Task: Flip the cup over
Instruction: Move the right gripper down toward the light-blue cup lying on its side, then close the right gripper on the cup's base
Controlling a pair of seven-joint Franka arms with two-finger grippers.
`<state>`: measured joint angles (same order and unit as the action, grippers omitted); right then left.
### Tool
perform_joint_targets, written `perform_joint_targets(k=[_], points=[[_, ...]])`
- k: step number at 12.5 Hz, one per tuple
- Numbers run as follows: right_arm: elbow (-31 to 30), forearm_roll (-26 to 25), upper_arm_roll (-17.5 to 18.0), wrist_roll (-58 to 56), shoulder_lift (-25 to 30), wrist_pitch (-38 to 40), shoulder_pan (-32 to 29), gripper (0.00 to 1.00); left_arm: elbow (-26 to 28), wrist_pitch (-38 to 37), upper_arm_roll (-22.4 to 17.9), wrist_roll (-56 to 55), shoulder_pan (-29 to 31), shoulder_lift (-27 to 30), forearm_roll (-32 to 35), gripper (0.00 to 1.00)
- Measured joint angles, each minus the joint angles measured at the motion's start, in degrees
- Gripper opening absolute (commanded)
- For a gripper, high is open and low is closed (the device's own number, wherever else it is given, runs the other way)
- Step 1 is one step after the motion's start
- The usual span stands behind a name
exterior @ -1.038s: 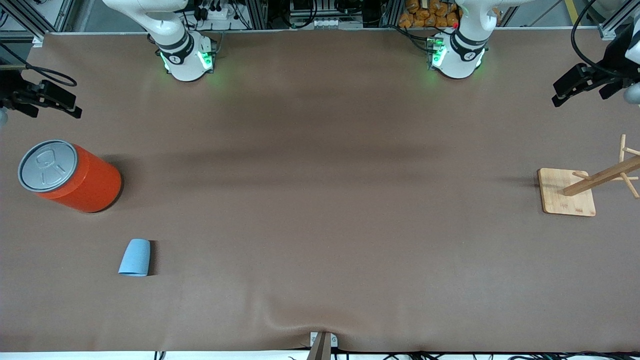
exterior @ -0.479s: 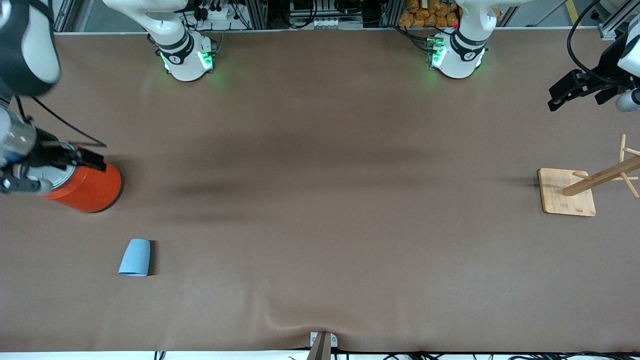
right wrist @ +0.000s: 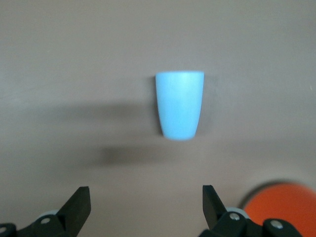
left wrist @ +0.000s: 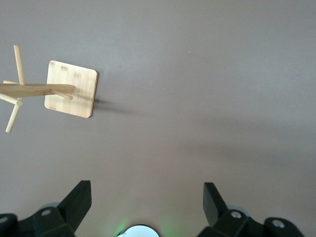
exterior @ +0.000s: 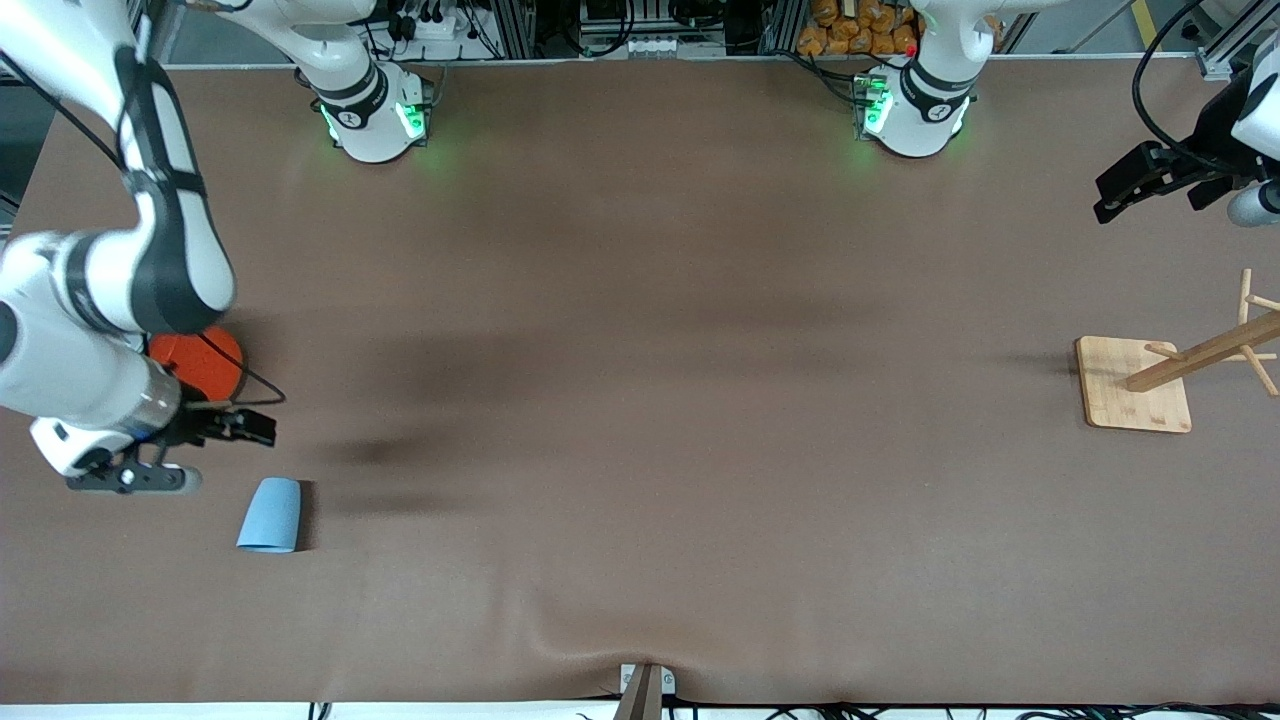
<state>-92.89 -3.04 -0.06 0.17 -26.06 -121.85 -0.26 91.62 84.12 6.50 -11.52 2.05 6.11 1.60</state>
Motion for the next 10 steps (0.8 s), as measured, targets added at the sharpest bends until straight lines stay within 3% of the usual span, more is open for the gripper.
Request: perform_joint_targets(k=[10], points=[[0.55,-1.94,-0.66,-5.38,-12.94,-20.29,-2.46,1.00,-0.06,-0.02,0.05,0.00,-0.01,-0.30,0.00,1.00]])
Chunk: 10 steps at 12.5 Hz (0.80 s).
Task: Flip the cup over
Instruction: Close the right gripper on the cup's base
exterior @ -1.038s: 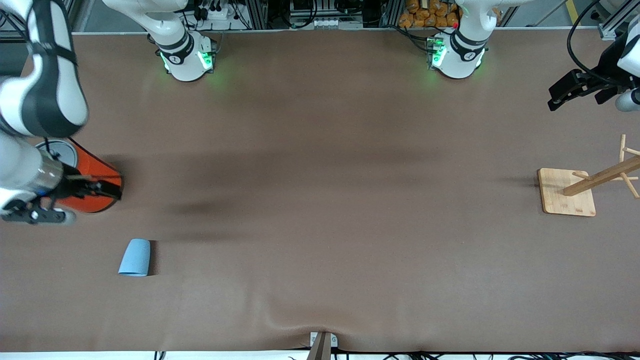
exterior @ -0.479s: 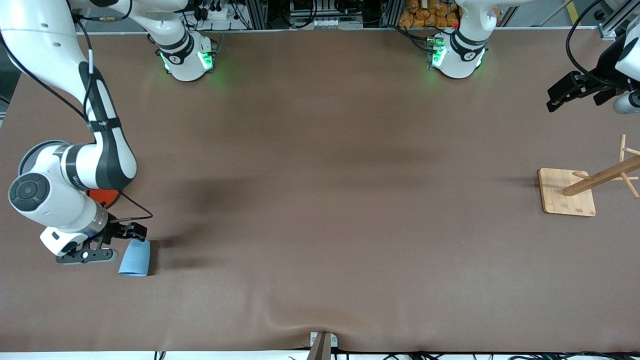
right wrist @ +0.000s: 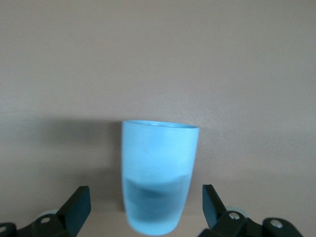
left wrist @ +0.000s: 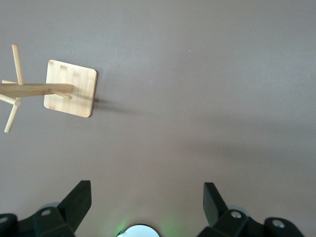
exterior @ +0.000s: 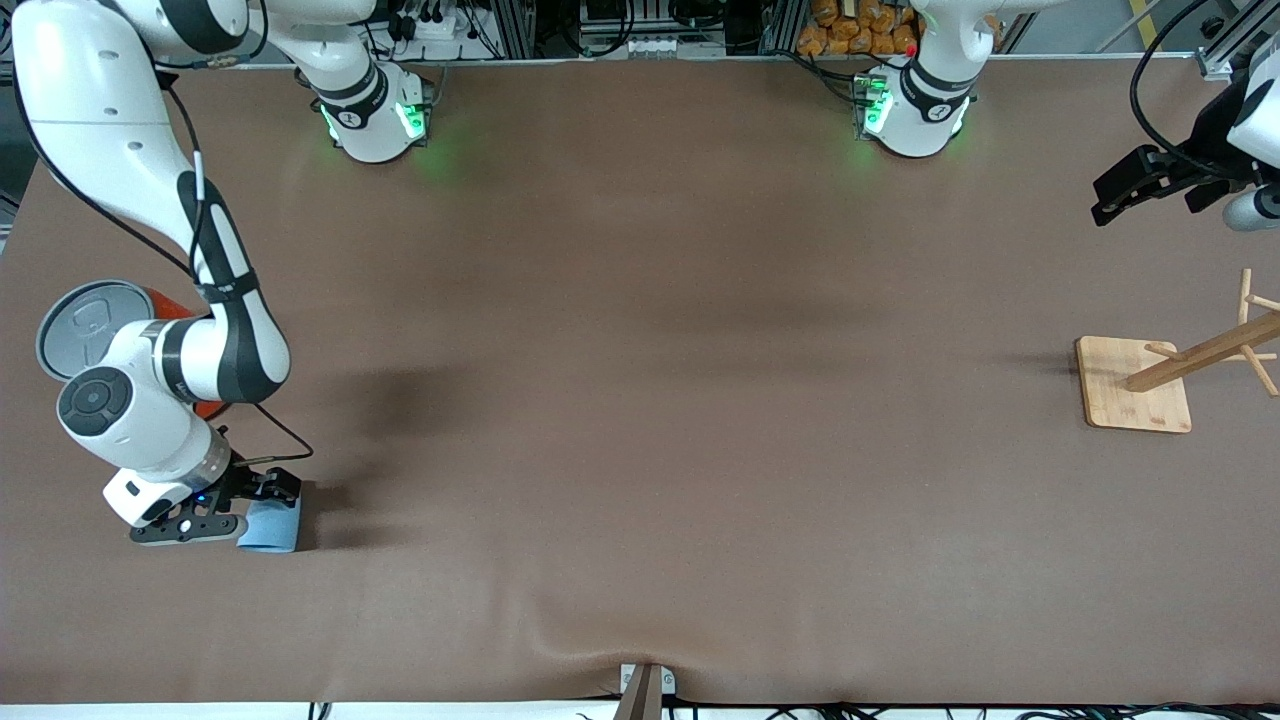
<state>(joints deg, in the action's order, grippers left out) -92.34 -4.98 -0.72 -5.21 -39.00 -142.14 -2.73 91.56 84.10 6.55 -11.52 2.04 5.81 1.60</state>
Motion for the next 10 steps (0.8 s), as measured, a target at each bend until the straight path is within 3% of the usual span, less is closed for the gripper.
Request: perform_joint_targets(k=[10], points=[[0.28,0.00,0.06,0.13,-5.45,-6.00,-0.66,1.00,-0.40,-0.39,-0.34,0.00,0.13,0.07,0.00,1.00]])
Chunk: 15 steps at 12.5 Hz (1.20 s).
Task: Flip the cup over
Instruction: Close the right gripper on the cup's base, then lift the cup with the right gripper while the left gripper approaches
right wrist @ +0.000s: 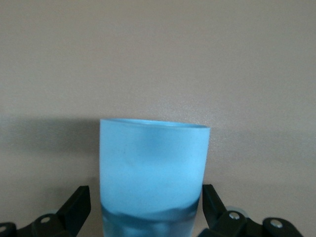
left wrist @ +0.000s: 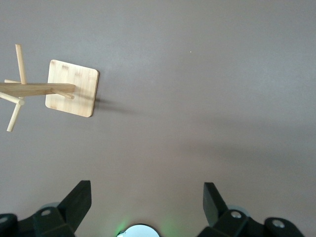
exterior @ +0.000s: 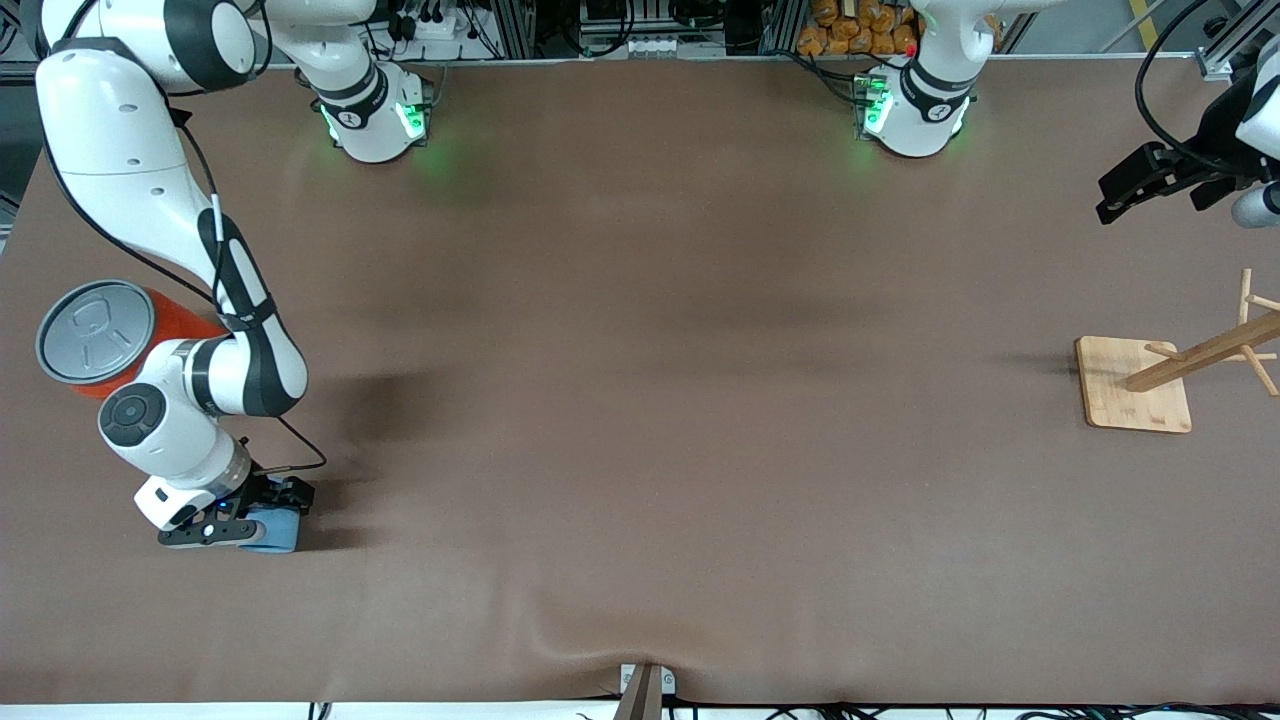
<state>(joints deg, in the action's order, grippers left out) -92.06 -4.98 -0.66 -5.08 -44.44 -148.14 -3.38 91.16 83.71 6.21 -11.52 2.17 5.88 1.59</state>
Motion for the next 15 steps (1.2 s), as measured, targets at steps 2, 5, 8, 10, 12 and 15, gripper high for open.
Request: perform_joint_targets(k=[2,5,8,10,12,15], points=[[0.02,0.00,0.00,0.00,-0.15,-0.04,-0.12,1.00,-0.01,-0.10,-0.13,0.00,0.01,0.00,0.00,1.00],[0.10,0.00,0.00,0.00,-0.49,-0.05,-0.13,1.00,-0.01,-0.12,-0.15,0.00,0.02,0.00,0.00,1.00],[0.35,0.00,0.00,0.00,-1.05,-1.43,-0.15,0.73,-0.01,-0.12,-0.17,0.00,0.02,0.00,0.00,1.00],[0.48,0.00,0.00,0.01,-1.08,-1.74,-0.15,0.68,-0.01,-0.12,-0.21,0.00,0.02,0.00,0.00,1.00],[1.01,0.00,0.00,0.02,-1.14,-1.76,-0.16,0.68,-0.01,-0.18,-0.21,0.00,0.02,0.00,0.00,1.00],[3.02,0.00,-0.03,-0.09,-1.09,-1.23,-0.17,0.68,-0.01,-0.29,-0.21,0.00,0.02,0.00,0.00,1.00]])
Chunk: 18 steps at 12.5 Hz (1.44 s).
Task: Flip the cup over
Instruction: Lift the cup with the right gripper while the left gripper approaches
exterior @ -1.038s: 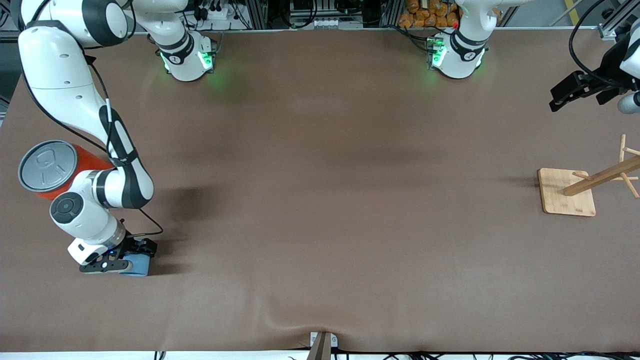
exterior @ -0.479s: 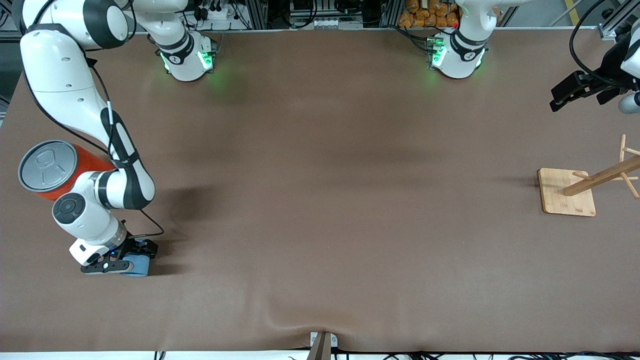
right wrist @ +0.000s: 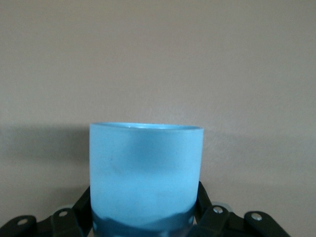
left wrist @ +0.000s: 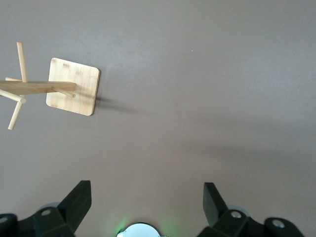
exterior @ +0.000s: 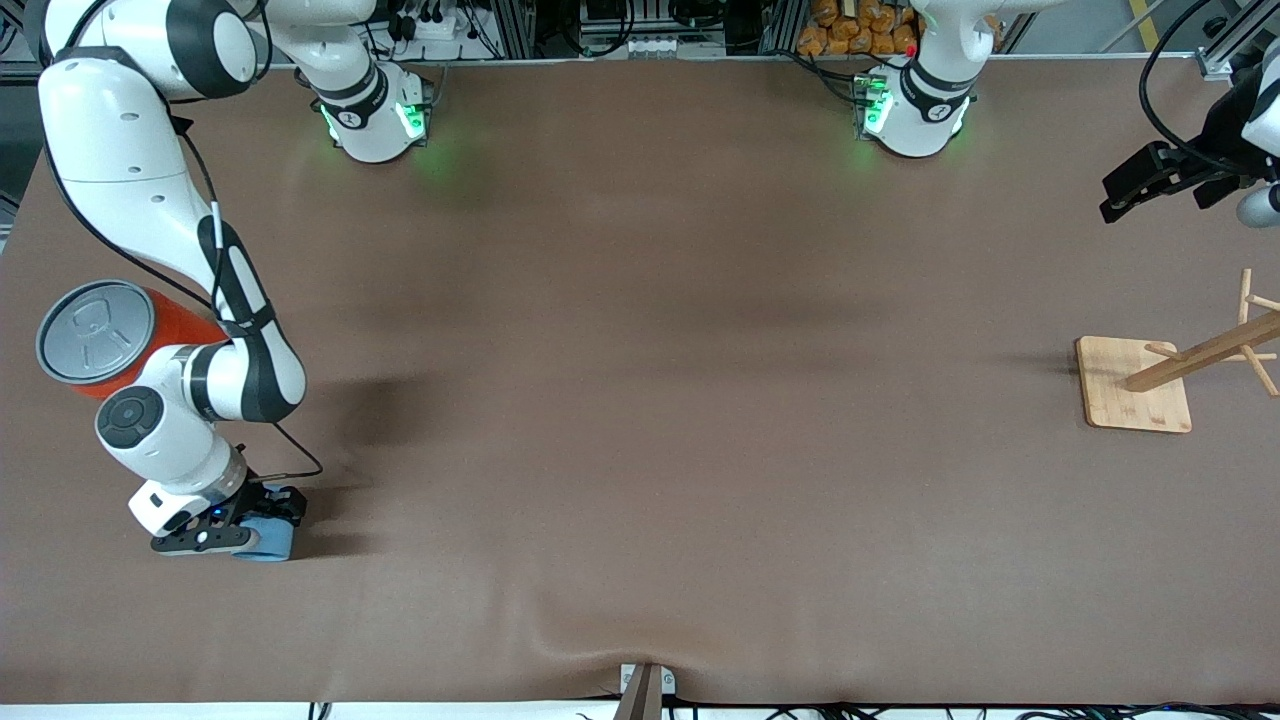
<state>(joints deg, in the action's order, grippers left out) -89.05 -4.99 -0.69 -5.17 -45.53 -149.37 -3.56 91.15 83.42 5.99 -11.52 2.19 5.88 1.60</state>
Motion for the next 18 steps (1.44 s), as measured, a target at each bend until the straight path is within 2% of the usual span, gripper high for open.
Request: perform_joint_targets(k=[5,7,9,12,13,16,18], points=[[2.39,-0.02,1.11,-7.94,3.92,6.02,0.06,0.68,0.17,-0.15,0.12,0.00,-0.02,-0.16,0.00,1.00],[2.53,-0.02,3.95,-11.67,7.49,9.84,0.19,0.68,0.31,-0.14,0.42,0.00,-0.12,-0.61,0.00,1.00],[2.53,-0.02,8.60,-16.03,10.06,13.21,0.38,0.68,0.35,0.21,0.69,0.00,-0.35,-1.74,-1.39,1.00],[2.44,-0.04,16.87,-20.41,11.07,15.63,1.20,0.69,0.38,2.45,1.09,0.00,-0.68,-4.41,-5.15,1.00],[2.29,-0.29,18.51,-20.99,11.07,16.36,2.63,0.70,0.40,3.83,1.63,0.00,-0.70,-5.48,-6.28,1.00],[2.41,-4.92,19.68,-22.24,11.30,22.16,9.98,0.70,0.46,9.80,4.18,-0.74,-0.80,-9.44,-9.55,1.00],[3.01,-6.42,20.85,-27.65,11.77,24.68,12.58,0.70,0.46,12.97,5.72,-2.12,-0.85,-12.17,-10.37,1.00]])
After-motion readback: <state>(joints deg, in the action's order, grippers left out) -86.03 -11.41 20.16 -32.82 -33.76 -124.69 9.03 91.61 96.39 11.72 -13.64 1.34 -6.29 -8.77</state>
